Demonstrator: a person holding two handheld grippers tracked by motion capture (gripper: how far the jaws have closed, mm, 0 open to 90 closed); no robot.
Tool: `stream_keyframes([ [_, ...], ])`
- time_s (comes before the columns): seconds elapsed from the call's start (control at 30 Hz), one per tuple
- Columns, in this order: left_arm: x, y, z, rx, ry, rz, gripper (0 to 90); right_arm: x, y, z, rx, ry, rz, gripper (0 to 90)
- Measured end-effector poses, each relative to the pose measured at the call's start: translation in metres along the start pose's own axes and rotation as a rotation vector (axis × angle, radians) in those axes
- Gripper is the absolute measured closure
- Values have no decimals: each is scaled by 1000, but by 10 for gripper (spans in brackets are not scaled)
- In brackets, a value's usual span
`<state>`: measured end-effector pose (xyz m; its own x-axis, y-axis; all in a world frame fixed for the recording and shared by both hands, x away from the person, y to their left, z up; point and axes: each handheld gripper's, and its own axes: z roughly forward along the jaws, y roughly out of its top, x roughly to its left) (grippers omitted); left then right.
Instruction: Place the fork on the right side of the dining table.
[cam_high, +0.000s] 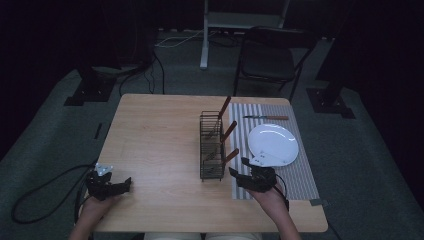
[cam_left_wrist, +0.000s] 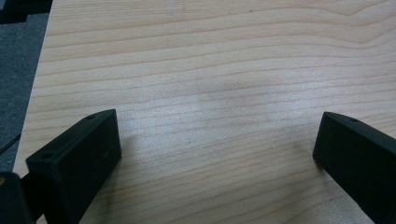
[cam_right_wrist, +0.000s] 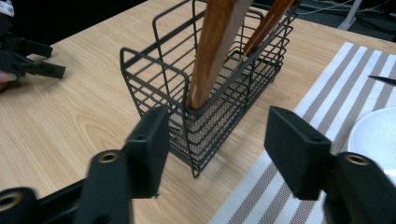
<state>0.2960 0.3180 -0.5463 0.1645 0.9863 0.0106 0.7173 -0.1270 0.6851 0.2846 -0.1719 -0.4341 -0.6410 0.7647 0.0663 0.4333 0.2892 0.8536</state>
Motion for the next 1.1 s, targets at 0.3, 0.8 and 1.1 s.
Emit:
stream_keyframes([
  [0.3,0,0,0,3,0,3,12,1,6,8,-8,8,19,469],
  [0.8,0,0,0,3,0,5,13,-1,16,22,-10,10,33,596],
  [1.1,0,0,0,2,0,4,12,-3,17,24,-15,48,40,755],
])
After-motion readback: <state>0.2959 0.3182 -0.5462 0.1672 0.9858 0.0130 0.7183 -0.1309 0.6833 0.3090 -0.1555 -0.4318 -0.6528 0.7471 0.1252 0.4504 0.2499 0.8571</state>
